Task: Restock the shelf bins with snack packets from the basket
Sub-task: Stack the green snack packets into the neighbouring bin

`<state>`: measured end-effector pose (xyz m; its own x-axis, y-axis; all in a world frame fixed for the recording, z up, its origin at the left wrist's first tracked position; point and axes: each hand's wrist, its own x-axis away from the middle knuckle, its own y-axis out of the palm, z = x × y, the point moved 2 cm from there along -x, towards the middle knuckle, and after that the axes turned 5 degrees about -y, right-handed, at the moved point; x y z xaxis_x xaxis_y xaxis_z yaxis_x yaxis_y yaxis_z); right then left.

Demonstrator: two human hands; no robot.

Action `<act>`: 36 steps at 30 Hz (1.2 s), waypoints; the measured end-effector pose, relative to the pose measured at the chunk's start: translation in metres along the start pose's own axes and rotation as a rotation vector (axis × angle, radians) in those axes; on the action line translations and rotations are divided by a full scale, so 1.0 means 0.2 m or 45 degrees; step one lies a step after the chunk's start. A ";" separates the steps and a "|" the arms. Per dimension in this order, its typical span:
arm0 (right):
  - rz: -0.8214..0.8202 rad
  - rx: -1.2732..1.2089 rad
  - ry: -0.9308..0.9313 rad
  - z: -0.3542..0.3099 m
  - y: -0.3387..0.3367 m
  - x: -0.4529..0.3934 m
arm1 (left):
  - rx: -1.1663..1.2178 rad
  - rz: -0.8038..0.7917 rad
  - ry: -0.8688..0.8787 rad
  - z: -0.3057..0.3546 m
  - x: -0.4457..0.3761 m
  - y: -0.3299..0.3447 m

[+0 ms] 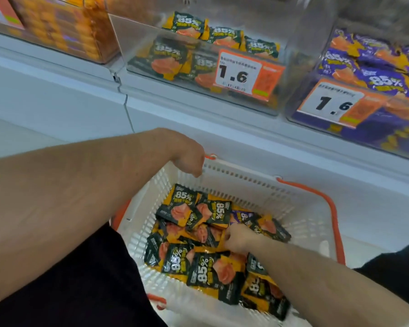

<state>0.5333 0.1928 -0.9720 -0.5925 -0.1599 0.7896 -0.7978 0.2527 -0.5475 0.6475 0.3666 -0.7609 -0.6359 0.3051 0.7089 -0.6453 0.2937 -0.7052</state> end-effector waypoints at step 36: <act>1.033 -1.024 -0.773 -0.65 -1.03 0.67 | 1.184 0.064 0.110 -0.46 0.28 -0.32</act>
<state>0.6329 0.2437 -0.7175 -0.9975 -0.0430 -0.0553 -0.0230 0.9468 -0.3211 0.6922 0.4491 -0.6781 -0.6624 0.3754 0.6483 -0.7215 -0.5528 -0.4170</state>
